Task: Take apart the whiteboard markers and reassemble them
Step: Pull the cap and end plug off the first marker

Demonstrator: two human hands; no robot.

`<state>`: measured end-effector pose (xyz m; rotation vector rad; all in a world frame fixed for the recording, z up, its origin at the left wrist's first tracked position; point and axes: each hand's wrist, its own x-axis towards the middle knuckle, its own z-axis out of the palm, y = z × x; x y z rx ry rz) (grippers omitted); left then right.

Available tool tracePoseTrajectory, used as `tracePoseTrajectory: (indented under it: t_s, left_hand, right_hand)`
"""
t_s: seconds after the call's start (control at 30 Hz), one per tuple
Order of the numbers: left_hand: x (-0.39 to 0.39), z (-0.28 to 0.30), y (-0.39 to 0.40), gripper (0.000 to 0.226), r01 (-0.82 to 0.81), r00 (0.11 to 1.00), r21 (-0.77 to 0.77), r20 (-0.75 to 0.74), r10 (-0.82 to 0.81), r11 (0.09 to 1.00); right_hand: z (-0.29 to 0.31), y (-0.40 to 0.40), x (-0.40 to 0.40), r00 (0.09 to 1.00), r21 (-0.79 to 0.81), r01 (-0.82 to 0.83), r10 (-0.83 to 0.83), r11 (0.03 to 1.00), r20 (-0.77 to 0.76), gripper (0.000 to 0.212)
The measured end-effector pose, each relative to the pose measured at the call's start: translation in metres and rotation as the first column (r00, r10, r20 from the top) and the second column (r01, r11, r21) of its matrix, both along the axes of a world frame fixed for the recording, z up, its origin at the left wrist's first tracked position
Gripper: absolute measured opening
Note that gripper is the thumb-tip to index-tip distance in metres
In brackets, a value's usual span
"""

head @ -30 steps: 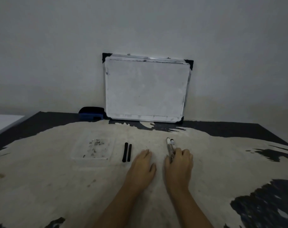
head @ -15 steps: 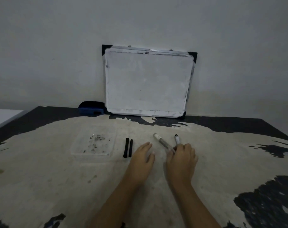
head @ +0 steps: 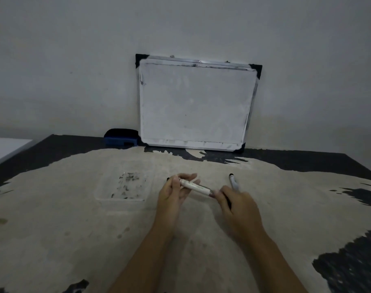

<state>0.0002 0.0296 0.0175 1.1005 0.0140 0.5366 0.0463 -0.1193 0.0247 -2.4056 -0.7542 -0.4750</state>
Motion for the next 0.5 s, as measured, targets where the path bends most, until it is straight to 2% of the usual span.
tracePoseTrajectory:
  t_s: [0.07, 0.13, 0.2, 0.27, 0.37, 0.4, 0.43, 0.5]
  left_hand:
    - [-0.001, 0.001, 0.001, 0.031, 0.008, 1.0, -0.022, 0.0, -0.008, 1.0]
    - [-0.001, 0.001, 0.001, 0.033, 0.015, 1.0, -0.053, -0.004, -0.015, 0.999]
    - [0.0, 0.002, -0.001, 0.035, 0.048, 0.999, -0.118, 0.006, -0.048, 0.992]
    - [-0.001, 0.004, -0.002, 0.033, 0.114, 0.993, -0.196, 0.039, -0.108, 0.974]
    - [-0.002, 0.006, -0.003, 0.028, 0.215, 0.977, -0.274, 0.066, -0.205, 0.937]
    - [-0.002, 0.006, -0.004, 0.027, 0.233, 0.973, -0.282, 0.063, -0.224, 0.931]
    - [-0.002, 0.006, -0.005, 0.025, 0.237, 0.971, -0.285, 0.055, -0.231, 0.929]
    - [-0.001, 0.005, -0.006, 0.024, 0.208, 0.978, -0.29, 0.028, -0.209, 0.934]
  right_hand:
    - [0.005, -0.002, -0.002, 0.995, -0.086, -0.099, 0.099, 0.991, -0.005, 0.025]
    - [0.008, 0.0, -0.006, 0.977, -0.119, -0.195, 0.183, 0.973, -0.111, 0.019]
    - [0.009, 0.003, -0.009, 0.925, -0.004, -0.263, 0.251, 0.965, -0.286, 0.018]
    - [0.013, 0.004, -0.009, 0.841, 0.127, -0.279, 0.306, 0.952, -0.447, 0.023]
    - [0.018, 0.0, -0.008, 0.62, 0.323, -0.248, 0.406, 0.913, -0.671, 0.033]
    - [0.019, -0.001, -0.009, 0.579, 0.357, -0.225, 0.419, 0.907, -0.7, 0.037]
    - [0.02, -0.001, -0.009, 0.591, 0.354, -0.209, 0.407, 0.911, -0.697, 0.04]
    - [0.016, 0.001, -0.007, 0.758, 0.223, -0.213, 0.305, 0.951, -0.577, 0.04]
